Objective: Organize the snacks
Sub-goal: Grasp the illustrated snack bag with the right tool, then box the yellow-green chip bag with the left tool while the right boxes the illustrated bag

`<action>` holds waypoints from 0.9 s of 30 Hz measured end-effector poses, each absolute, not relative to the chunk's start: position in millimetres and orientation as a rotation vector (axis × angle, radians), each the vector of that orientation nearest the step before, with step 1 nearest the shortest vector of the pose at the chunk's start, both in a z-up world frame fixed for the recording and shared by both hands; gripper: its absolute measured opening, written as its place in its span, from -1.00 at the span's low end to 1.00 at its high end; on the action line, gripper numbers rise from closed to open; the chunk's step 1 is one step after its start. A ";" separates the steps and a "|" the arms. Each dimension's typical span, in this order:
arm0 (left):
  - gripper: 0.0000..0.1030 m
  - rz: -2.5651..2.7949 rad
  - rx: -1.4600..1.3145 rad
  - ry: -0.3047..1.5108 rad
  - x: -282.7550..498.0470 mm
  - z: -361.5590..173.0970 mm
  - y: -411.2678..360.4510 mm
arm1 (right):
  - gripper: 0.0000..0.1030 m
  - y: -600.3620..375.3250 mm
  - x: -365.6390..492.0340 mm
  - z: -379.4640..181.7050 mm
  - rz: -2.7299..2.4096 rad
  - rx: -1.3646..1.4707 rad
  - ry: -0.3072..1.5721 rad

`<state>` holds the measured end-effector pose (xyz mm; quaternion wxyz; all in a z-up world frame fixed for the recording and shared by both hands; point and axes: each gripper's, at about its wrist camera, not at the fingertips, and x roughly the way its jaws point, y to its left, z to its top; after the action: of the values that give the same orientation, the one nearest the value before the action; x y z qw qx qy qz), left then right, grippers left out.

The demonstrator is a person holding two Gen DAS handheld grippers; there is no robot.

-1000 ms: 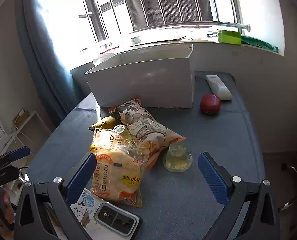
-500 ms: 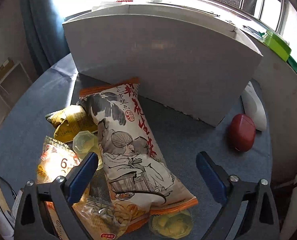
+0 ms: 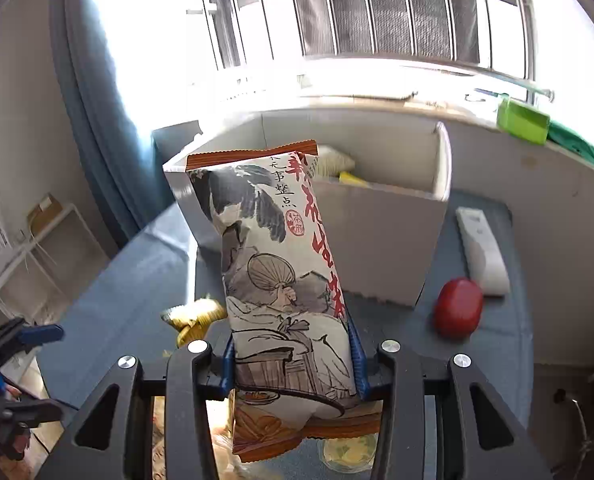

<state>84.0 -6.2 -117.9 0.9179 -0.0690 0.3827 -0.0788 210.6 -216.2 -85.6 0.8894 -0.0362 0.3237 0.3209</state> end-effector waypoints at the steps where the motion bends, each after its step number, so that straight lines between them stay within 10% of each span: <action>1: 1.00 -0.169 -0.112 0.806 96.0 -120.3 -8.7 | -0.09 -222.4 207.7 -77.0 0.659 -0.056 0.653; 9: 0.94 -0.219 0.042 0.933 180.2 -152.7 -24.0 | -0.09 -253.3 164.9 -52.5 0.720 -0.007 0.613; 16: -0.24 -0.265 0.094 0.966 205.3 -168.6 -27.5 | -0.09 -268.1 146.1 -65.1 0.716 -0.005 0.654; 27: -0.25 -0.244 -0.032 0.741 156.0 -102.4 -1.1 | -0.09 -278.1 154.4 -95.2 0.685 0.099 0.731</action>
<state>156.0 -1.1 -102.4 0.9248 -0.0156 0.3612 -0.1187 154.4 -278.1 -95.2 0.8759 0.0474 0.3504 0.3282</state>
